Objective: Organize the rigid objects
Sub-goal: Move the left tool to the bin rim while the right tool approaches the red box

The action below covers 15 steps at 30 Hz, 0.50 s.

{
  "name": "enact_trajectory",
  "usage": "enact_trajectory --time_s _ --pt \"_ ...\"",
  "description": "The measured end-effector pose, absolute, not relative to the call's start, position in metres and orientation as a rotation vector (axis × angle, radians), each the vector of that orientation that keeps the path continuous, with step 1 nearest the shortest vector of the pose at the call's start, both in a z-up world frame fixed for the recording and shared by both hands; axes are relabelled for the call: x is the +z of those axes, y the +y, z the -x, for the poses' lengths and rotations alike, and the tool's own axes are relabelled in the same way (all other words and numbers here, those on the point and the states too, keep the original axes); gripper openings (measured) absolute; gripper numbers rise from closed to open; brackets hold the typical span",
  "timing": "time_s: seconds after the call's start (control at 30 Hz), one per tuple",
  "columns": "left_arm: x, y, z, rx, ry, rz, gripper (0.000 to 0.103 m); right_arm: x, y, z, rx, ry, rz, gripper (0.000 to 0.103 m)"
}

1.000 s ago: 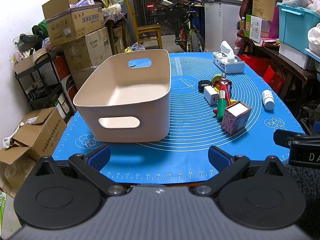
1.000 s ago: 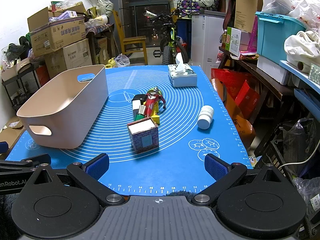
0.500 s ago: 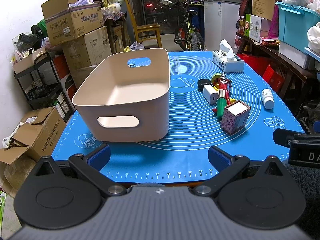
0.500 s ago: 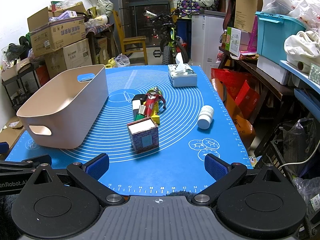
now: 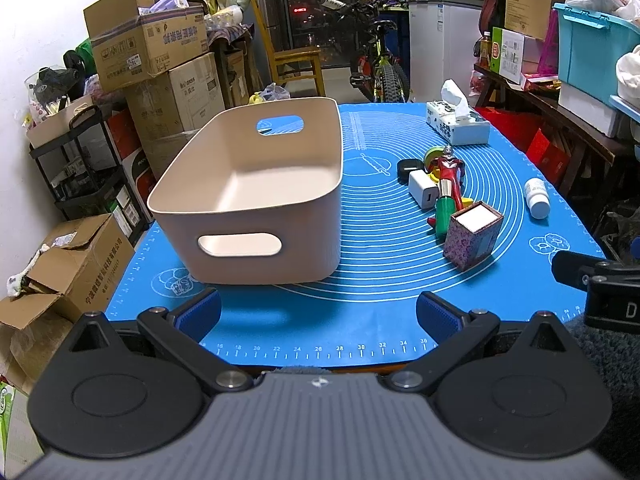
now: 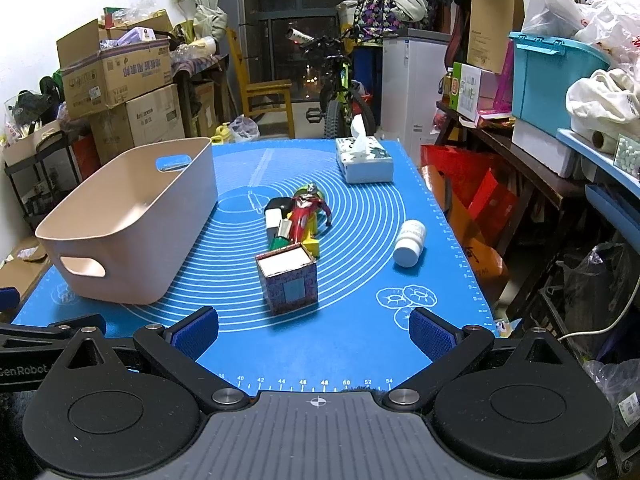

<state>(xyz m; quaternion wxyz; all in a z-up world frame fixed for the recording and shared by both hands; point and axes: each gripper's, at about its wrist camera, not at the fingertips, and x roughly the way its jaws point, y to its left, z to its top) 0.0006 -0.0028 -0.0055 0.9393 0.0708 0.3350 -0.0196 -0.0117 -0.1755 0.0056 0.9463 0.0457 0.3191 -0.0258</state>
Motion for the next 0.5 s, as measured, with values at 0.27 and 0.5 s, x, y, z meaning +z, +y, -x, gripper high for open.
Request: enact_trajectory --time_s 0.27,0.5 --pt "0.011 0.011 -0.004 -0.02 0.675 -0.112 0.103 0.02 -0.172 0.012 -0.03 0.6 -0.08 0.101" --pt "0.037 0.031 -0.016 0.041 0.64 -0.095 0.103 0.037 -0.163 0.004 -0.001 0.542 -0.063 0.101"
